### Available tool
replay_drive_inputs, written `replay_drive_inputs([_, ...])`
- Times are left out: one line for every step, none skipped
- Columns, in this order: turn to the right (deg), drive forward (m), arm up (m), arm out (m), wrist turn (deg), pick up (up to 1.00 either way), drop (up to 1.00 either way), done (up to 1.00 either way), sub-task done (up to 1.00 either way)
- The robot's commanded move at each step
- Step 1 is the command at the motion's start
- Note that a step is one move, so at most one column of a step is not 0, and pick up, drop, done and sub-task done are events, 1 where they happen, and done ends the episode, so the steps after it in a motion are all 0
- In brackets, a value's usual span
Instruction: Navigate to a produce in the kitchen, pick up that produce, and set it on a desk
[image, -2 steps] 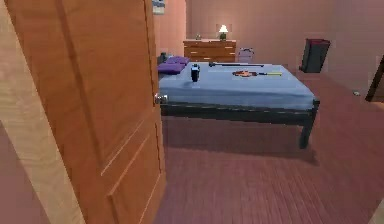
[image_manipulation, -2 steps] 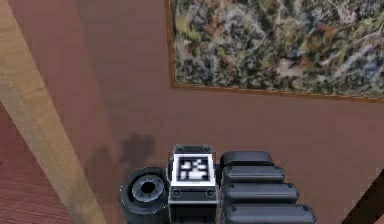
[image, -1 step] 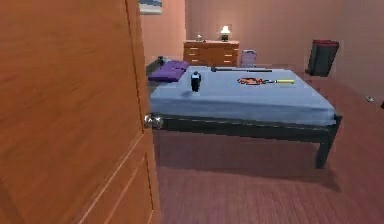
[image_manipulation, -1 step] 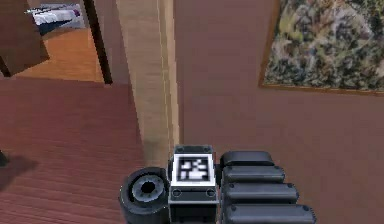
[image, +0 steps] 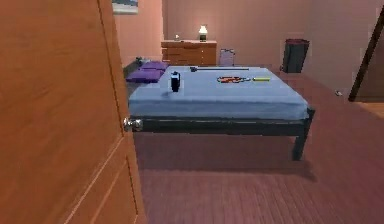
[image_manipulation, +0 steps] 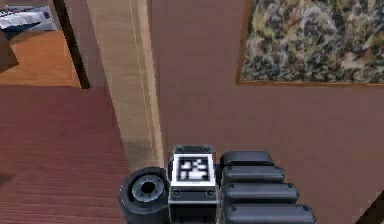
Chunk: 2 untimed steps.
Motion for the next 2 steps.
replay_drive_inputs([0.0, 0.45, 0.00, 0.00, 0.0, 0.00, 0.00, 0.00, 0.00])
replay_drive_inputs([45.0, 0.00, 0.00, 0.00, 0.0, 0.00, 0.00, 0.00, 0.00])
